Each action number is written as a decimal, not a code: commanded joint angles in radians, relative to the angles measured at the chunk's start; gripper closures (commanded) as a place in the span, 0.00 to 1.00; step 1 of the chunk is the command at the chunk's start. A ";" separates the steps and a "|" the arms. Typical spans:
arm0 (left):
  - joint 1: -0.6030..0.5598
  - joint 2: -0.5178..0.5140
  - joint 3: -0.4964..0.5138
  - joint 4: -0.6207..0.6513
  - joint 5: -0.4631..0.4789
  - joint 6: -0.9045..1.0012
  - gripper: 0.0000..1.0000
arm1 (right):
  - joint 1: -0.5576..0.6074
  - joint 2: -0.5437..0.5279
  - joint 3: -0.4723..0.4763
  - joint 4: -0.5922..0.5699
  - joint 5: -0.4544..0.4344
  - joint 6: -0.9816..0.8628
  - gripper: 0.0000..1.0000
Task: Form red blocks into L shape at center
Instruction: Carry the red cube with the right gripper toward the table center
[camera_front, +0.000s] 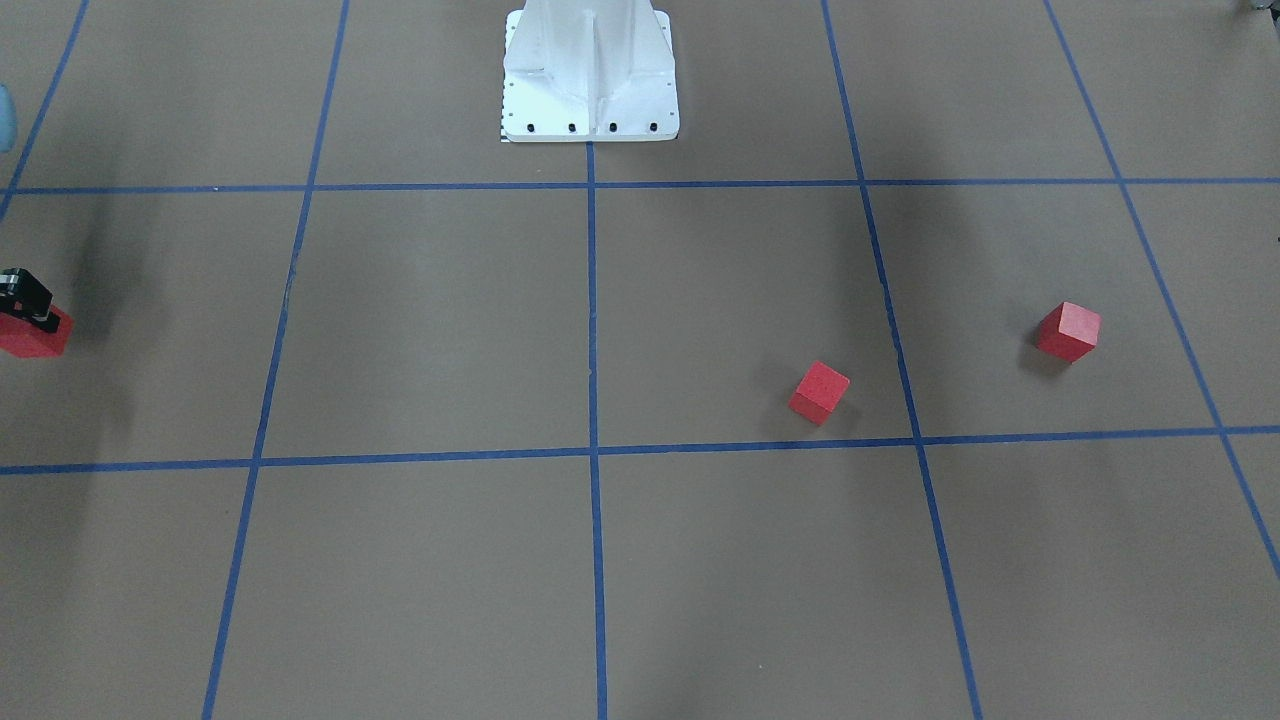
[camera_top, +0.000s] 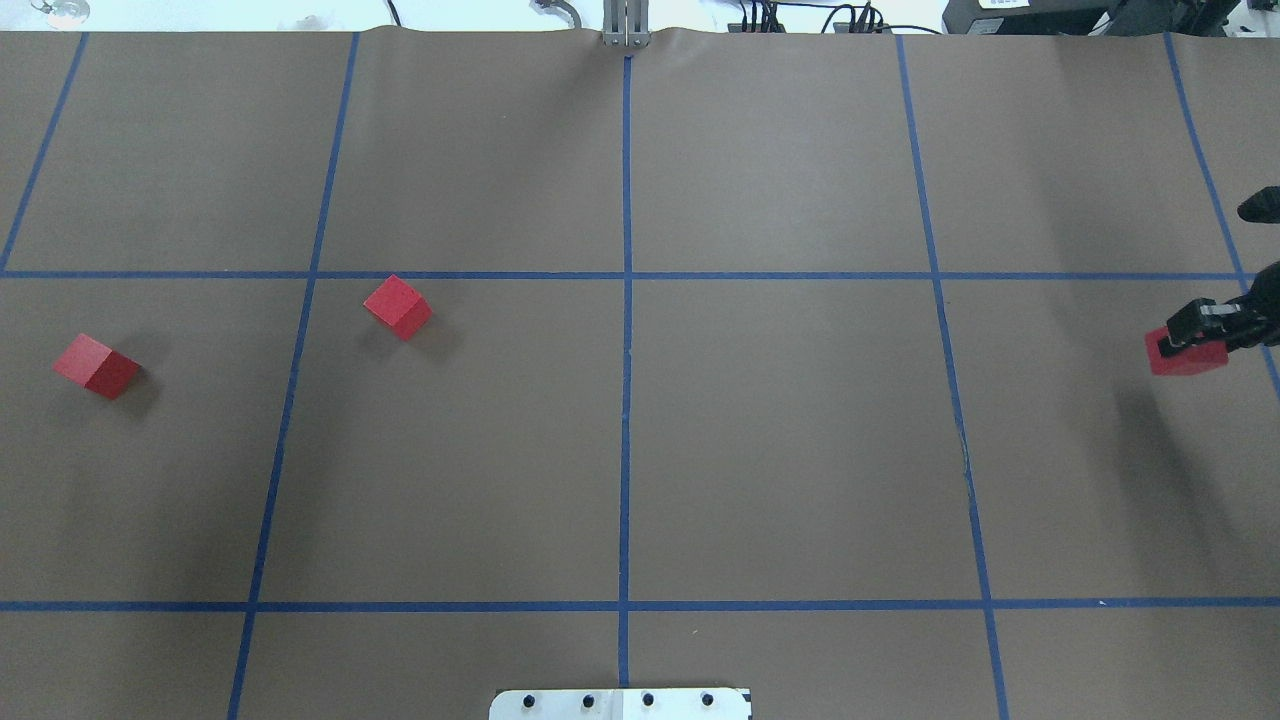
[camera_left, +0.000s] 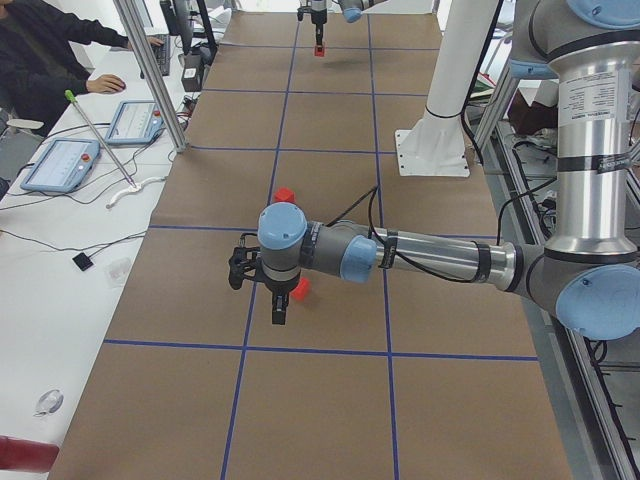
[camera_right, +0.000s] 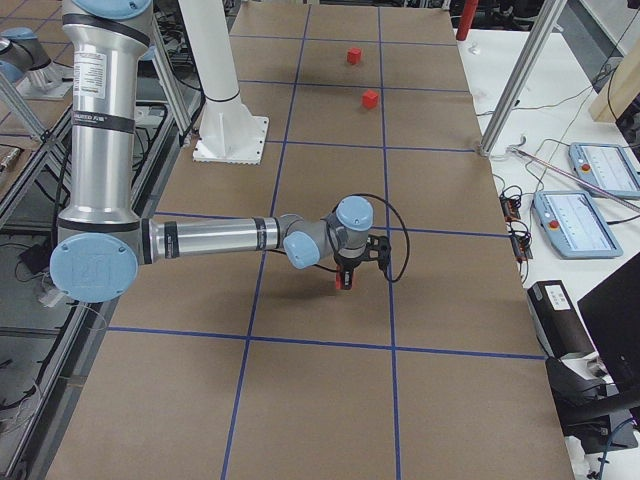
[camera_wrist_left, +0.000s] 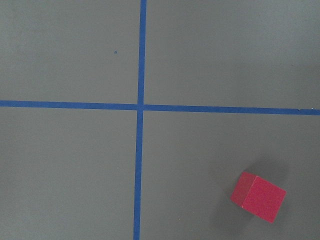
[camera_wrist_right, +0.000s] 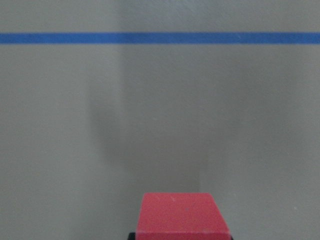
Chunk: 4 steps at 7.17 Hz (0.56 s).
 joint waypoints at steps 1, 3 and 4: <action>0.000 0.008 0.004 -0.002 0.000 0.002 0.00 | -0.061 0.177 0.047 -0.087 -0.007 0.144 1.00; 0.012 0.008 0.005 -0.002 -0.017 0.003 0.00 | -0.210 0.340 0.042 -0.092 -0.051 0.369 1.00; 0.021 0.005 0.005 -0.003 -0.037 0.003 0.00 | -0.280 0.426 0.030 -0.110 -0.106 0.464 1.00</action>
